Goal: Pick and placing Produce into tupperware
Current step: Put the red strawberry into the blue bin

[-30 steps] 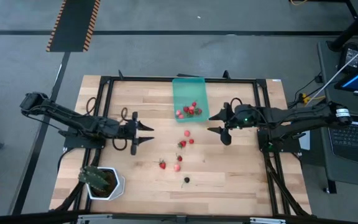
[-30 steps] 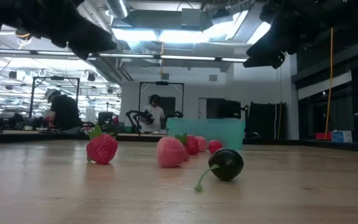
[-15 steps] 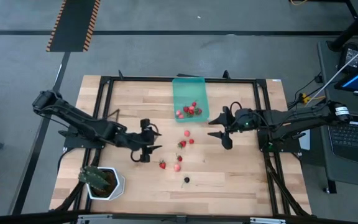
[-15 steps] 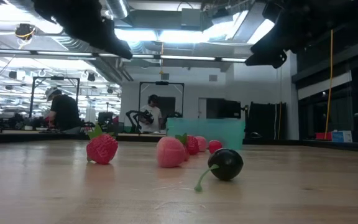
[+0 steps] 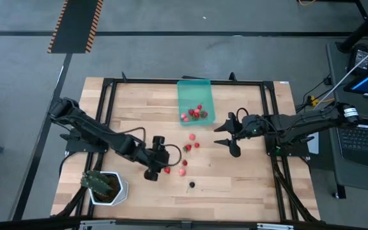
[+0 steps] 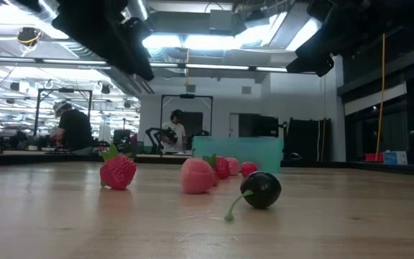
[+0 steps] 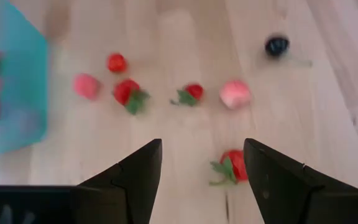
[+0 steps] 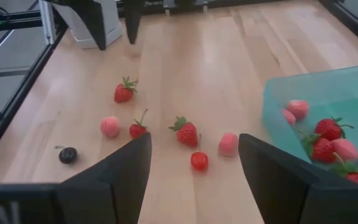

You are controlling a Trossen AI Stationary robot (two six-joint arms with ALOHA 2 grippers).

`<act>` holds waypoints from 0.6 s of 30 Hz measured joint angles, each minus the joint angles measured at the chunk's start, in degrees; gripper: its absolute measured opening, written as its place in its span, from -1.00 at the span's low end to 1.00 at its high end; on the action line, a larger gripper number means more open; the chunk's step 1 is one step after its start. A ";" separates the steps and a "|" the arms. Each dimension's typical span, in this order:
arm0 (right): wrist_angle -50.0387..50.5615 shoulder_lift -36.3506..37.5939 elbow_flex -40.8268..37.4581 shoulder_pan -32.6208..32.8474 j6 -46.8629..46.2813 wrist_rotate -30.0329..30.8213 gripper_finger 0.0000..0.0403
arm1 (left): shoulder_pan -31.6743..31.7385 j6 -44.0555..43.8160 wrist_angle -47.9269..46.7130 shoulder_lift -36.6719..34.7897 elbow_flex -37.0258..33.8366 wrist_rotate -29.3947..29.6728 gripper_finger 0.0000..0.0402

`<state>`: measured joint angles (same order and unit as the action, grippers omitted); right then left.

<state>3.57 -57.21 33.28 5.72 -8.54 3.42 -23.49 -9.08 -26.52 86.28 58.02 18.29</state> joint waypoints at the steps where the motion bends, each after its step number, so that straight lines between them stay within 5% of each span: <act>1: 0.00 0.00 0.00 0.31 0.00 0.00 0.21 | 0.00 -0.04 -1.08 1.07 0.75 -0.39 0.08; 18: -0.46 -0.02 0.00 3.83 -0.67 0.00 0.21 | -1.34 -1.49 -6.94 12.05 5.17 -6.02 0.06</act>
<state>3.11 -57.23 33.28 9.55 -9.21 3.42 -24.82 -10.57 -33.45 98.32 63.20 12.27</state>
